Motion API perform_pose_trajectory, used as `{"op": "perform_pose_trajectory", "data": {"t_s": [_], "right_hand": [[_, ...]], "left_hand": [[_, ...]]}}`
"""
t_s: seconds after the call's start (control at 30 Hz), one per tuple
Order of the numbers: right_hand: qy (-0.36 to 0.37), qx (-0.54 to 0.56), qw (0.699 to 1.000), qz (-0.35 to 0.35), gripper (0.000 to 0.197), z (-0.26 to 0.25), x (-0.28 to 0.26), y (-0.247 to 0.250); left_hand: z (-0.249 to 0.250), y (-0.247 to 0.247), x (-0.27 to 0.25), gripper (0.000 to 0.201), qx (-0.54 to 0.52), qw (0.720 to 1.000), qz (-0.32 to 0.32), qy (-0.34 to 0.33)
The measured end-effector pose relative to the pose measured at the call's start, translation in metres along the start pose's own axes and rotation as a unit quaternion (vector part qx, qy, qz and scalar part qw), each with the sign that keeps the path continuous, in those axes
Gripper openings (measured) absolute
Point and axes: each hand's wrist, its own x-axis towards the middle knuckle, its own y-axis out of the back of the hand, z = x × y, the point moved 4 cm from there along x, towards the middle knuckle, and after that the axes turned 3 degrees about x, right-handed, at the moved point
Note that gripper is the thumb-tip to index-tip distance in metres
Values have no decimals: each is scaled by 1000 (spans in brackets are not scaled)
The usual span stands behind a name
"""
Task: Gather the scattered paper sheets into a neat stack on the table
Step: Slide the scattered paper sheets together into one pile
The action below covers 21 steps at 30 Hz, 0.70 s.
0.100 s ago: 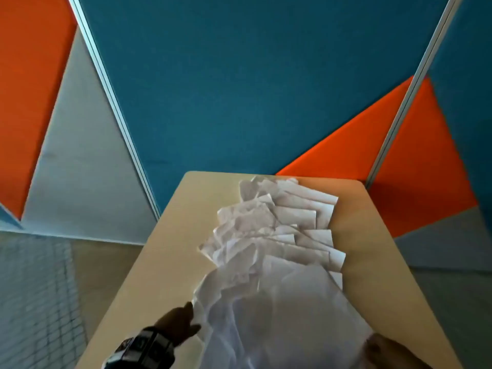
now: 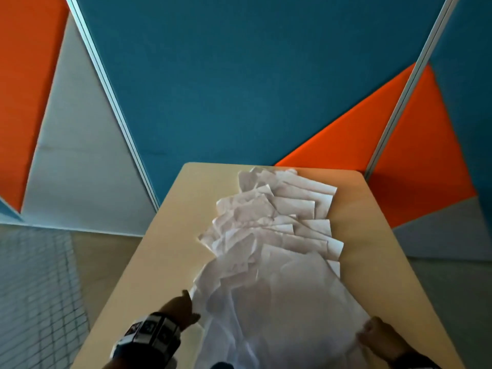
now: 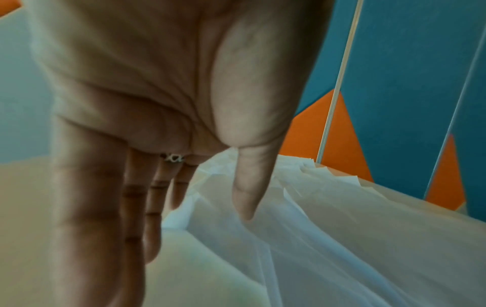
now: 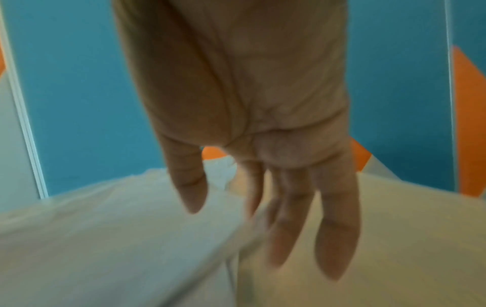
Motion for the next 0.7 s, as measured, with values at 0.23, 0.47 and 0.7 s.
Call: {"op": "perform_pose_trajectory", "data": {"t_s": [0.23,0.47,0.7], "right_hand": [[-39,-6,996,78,56,-2,-10,-20],[22,93,984,149,34,-29,-20,-16],[105,183,970,124,52,-61,-28,-17]], "left_hand": [[5,-15,12,87,-150,988,-2,37],[22,-12,24,77,-213,976,46,18],[55,2,15,78,-275,956,85,-57]]}}
